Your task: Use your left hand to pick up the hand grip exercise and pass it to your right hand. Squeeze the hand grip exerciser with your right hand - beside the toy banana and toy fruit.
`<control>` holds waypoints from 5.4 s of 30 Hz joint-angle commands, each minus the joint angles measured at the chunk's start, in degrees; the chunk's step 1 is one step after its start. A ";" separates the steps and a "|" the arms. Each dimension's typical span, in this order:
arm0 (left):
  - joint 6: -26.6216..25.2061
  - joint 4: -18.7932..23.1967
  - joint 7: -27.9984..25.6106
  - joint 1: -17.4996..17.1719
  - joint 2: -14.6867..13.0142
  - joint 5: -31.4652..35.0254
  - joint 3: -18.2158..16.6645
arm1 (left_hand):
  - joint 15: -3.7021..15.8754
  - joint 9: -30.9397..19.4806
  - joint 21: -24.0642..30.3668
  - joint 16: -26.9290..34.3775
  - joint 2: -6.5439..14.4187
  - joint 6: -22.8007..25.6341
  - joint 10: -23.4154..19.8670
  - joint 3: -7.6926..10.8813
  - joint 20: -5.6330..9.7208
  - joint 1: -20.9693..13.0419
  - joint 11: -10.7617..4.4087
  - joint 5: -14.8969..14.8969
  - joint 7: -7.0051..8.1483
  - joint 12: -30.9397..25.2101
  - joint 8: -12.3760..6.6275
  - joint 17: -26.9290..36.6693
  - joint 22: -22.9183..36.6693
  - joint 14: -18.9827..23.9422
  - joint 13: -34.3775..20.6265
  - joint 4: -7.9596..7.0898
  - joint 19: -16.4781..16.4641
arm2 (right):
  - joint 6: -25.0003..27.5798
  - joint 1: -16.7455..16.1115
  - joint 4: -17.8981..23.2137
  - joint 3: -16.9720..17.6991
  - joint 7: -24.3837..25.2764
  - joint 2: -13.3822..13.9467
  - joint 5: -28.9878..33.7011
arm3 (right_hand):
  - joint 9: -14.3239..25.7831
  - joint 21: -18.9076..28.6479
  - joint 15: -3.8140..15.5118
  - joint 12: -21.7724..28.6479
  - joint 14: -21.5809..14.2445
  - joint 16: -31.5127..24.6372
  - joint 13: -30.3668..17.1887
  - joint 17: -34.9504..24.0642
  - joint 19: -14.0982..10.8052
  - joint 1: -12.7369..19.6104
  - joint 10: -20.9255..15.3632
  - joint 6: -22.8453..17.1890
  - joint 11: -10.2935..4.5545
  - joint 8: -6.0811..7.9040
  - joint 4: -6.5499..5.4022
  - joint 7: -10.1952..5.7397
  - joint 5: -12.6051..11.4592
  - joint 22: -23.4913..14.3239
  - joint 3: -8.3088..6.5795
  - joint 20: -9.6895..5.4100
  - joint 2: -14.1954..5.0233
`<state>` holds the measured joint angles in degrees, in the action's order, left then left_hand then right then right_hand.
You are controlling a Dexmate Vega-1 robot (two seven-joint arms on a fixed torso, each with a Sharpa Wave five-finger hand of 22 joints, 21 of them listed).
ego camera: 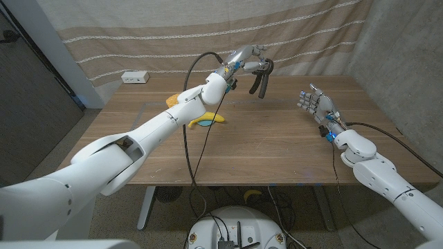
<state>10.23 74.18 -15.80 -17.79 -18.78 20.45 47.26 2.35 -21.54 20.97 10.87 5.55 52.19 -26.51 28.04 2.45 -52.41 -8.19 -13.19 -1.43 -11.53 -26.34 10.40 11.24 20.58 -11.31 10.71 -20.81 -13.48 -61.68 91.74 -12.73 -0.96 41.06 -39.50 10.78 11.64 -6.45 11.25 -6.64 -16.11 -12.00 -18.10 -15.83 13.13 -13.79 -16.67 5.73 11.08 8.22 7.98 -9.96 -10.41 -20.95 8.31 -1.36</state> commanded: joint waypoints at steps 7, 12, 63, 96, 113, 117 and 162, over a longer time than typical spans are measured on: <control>2.33 -3.42 0.01 1.08 2.13 -2.28 -0.30 | 7.65 -13.80 0.48 -0.04 0.97 0.47 -1.18 2.42 0.31 -0.62 -1.19 -0.56 1.04 0.09 -13.51 0.11 0.16 0.50 -0.34 -1.22 -0.41 | 0.25 5.21 -2.74 -3.62 -6.68 -0.23 -0.55 | 0.17 -0.04 -0.15 0.28 0.17 0.31 -0.15 -0.07 0.27 -0.45 -0.15 0.21 -0.02 0.20 -0.12 -0.08 -0.25 -0.10 0.59 0.35 0.39; 2.78 -3.71 0.36 1.43 2.40 -2.58 -0.15 | 7.62 -13.76 0.53 -0.06 0.92 0.38 -1.25 2.60 0.31 -0.50 -1.22 -0.57 1.04 0.09 -13.63 0.10 0.17 0.51 -0.34 -1.20 -0.43 | -0.99 6.12 -3.62 -4.30 -8.16 -0.77 -0.43 | 0.17 -0.04 -0.15 0.29 0.20 0.37 -0.15 -0.07 0.32 -0.59 -0.10 0.30 -0.03 0.18 -0.15 -0.15 -0.28 -0.10 0.74 0.38 0.52; 6.24 -13.23 1.47 6.15 8.02 -5.25 2.18 | 7.67 -13.16 0.90 -0.14 0.54 0.08 -1.25 4.14 0.45 0.39 -1.16 -0.61 1.02 0.18 -14.57 0.02 0.19 0.53 -0.35 -1.08 -0.42 | -7.42 16.07 -14.86 -9.71 -23.64 -7.34 -2.63 | 0.18 0.08 0.08 0.39 0.23 0.77 -0.14 0.01 0.46 -0.86 0.29 0.43 -0.06 0.30 -0.05 -0.58 -0.54 -0.11 1.46 1.26 1.11; 7.02 -19.62 2.87 7.91 11.80 -8.75 3.95 | 7.57 -12.85 1.12 -0.19 0.30 -0.09 -1.19 5.01 0.44 0.78 -0.94 -0.61 0.88 0.22 -15.11 -0.04 0.19 0.54 -0.35 -1.00 -0.39 | -8.97 19.61 -18.67 -10.92 -31.08 -9.35 -3.81 | 0.17 0.35 0.75 0.50 -0.64 0.67 -0.12 0.11 -0.05 -0.24 0.31 0.91 -0.69 0.28 0.30 -1.20 -0.64 -0.12 1.51 1.82 1.17; 6.51 -19.23 3.56 7.56 11.87 -9.95 3.70 | 7.52 -12.83 1.22 -0.20 0.26 -0.44 -0.99 5.37 0.33 1.09 -0.92 -0.58 0.82 0.29 -15.32 -0.03 0.20 0.50 -0.36 -1.07 -0.36 | -9.87 18.80 -18.10 -10.14 -33.04 -9.90 -5.84 | 0.25 2.18 4.65 1.28 -9.39 -2.95 -0.17 -0.64 -4.48 8.86 -1.90 0.22 -3.13 1.27 1.97 -3.65 -0.56 -0.76 -2.15 -0.63 -1.94; 6.31 -19.01 4.09 7.37 11.66 -10.30 3.64 | 7.52 -12.70 1.25 -0.21 0.31 -0.48 -0.96 5.49 0.37 1.13 -0.73 -0.58 0.79 0.29 -15.32 -0.03 0.20 0.47 -0.36 -1.08 -0.35 | -9.85 18.66 -18.03 -9.89 -33.61 -10.07 -6.55 | 0.29 3.07 7.20 1.90 -12.18 -4.77 -0.51 -1.85 -5.81 11.77 -3.65 -1.38 -4.33 1.92 1.98 -4.28 -0.51 -1.31 -2.88 -1.95 -2.47; 21.12 -24.31 4.24 5.92 10.41 -11.57 1.78 | 8.15 -11.78 2.59 0.71 1.73 -2.67 0.45 4.45 0.73 1.76 -0.80 0.20 1.89 0.58 -15.09 0.80 0.29 0.69 -0.40 -1.46 -2.58 | -6.09 11.48 -6.32 -6.74 -16.69 -5.48 -2.62 | 14.86 25.87 17.82 43.72 -22.90 -57.09 -47.90 -53.35 -8.22 41.08 -30.84 -33.88 -12.64 18.73 1.81 -6.83 -3.03 -15.58 -3.29 -9.34 -7.60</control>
<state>28.42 50.44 -10.43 -11.08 -8.49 9.20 49.86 2.66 -21.51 23.32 11.26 6.57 49.59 -25.98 30.07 2.36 -49.54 -8.71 -13.06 0.31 -11.02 -28.67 11.08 11.31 20.89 -11.58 11.79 -22.97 -19.18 -48.71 82.78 -19.84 -21.62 34.09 -44.63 24.03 35.97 2.97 52.21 -29.41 -70.45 -56.27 -71.21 -22.79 50.40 -44.62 -50.23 -5.88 28.72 10.01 0.57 -12.12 -25.48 -24.37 -1.11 -6.97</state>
